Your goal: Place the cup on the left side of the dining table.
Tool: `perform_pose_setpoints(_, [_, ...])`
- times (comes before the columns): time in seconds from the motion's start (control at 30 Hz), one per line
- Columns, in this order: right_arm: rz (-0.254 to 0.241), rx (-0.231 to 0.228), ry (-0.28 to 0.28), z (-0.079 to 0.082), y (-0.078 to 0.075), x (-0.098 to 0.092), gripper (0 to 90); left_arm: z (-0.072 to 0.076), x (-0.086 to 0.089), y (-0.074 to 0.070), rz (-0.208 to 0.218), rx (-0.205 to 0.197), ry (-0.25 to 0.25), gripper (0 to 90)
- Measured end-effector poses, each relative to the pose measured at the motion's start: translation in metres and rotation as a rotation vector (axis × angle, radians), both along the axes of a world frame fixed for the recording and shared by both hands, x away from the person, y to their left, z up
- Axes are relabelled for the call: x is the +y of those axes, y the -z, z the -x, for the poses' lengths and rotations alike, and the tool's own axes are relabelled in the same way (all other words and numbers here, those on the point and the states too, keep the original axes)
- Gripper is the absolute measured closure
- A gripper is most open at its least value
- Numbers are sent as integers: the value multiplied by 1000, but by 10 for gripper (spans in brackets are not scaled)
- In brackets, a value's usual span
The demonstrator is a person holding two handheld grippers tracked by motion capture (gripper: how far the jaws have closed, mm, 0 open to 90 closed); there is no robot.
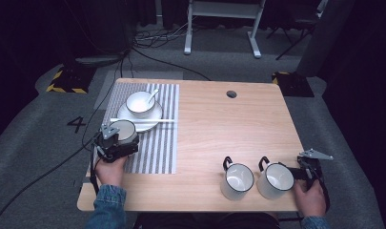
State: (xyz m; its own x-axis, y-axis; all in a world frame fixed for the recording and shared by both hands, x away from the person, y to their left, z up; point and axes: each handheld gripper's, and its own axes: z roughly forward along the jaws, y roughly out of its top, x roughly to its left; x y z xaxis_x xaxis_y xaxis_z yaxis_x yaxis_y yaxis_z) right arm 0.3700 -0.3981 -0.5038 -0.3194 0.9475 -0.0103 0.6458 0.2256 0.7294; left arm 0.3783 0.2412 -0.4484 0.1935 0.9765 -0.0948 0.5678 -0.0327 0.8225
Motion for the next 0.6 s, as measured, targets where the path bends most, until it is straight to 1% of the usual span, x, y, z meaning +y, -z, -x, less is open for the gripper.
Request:
perform_pose_setpoints(0.07, [0,0,1,0,0,0,102,-2,-1,3,-17,23,6,29])
perform_pose_setpoints(0.17, [2,-1,-1,0,0,0,101,-4,-3,5,-20,37,6,28])
perform_pose_setpoints(0.2, [2,-1,-1,0,0,0,101,-5,-3,6,-15,51,12,28])
perform_pose_setpoints(0.23, [0,0,0,0,0,0,102,-6,-4,9,-20,59,11,28])
perform_pose_setpoints(0.3, [2,-2,-1,0,0,0,101,-7,-4,11,-14,66,11,28])
perform_pose_setpoints(0.33, [1,-1,-1,0,0,0,101,-9,-3,15,-7,84,12,29])
perform_pose_setpoints(0.37, [1,-1,-1,0,0,0,101,-9,-3,15,-7,84,12,28])
perform_pose_setpoints(0.4, [0,0,0,0,0,0,101,-10,-2,17,-3,102,15,28])
perform_pose_setpoints(0.43, [2,-2,-1,0,0,0,101,-11,-2,18,-12,100,11,28])
perform_pose_setpoints(0.53, [2,-2,-1,0,0,0,101,-11,-1,19,-15,104,16,28])
perform_pose_setpoints(0.57, [0,0,0,0,0,0,101,-11,-1,19,-20,99,10,28])
perform_pose_setpoints(0.6, [0,0,0,0,0,0,101,-11,-1,19,-15,101,9,28])
